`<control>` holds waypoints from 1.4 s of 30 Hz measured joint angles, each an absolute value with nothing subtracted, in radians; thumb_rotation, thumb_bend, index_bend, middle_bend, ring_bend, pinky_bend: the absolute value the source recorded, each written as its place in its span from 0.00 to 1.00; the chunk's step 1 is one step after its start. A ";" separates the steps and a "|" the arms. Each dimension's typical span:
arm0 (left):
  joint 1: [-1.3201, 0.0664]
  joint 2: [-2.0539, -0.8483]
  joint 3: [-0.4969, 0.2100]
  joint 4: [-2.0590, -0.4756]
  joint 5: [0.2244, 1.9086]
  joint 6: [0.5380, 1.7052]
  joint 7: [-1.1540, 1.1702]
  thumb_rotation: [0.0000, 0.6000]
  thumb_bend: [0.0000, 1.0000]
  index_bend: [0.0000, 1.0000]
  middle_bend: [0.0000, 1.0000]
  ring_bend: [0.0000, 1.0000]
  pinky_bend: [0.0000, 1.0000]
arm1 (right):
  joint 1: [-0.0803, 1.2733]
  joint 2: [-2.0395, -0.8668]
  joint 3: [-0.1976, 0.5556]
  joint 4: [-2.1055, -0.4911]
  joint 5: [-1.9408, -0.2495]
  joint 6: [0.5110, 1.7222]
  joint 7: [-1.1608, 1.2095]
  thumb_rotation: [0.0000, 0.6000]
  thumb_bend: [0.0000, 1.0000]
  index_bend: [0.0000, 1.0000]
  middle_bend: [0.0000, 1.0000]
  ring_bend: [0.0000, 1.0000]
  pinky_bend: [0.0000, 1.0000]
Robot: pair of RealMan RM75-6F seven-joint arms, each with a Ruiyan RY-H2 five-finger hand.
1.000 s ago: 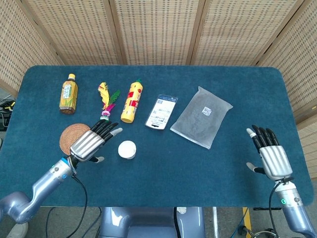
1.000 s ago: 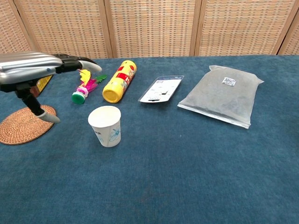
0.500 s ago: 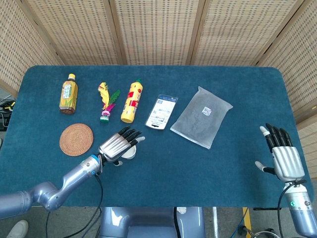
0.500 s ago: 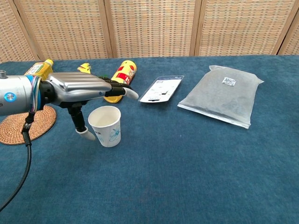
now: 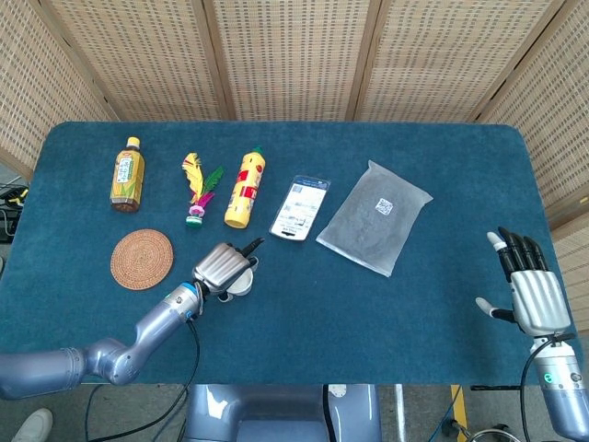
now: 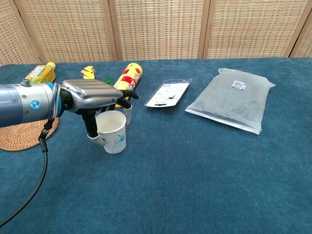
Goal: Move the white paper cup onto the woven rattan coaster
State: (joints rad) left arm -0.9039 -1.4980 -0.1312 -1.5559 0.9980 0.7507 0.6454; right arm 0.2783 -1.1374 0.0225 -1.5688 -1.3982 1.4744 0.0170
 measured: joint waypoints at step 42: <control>-0.660 -1.259 -0.053 -1.220 1.180 0.728 -0.069 1.00 0.11 0.47 0.49 0.49 0.46 | 0.253 -1.163 0.066 -1.616 -1.457 1.397 -0.068 1.00 0.00 0.05 0.00 0.00 0.00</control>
State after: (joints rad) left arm -0.6600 -1.2588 -0.0527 -1.2201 1.1798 0.7285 -0.0694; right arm 0.2530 -1.1632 0.0657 -1.6164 -1.4570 1.3968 -0.0675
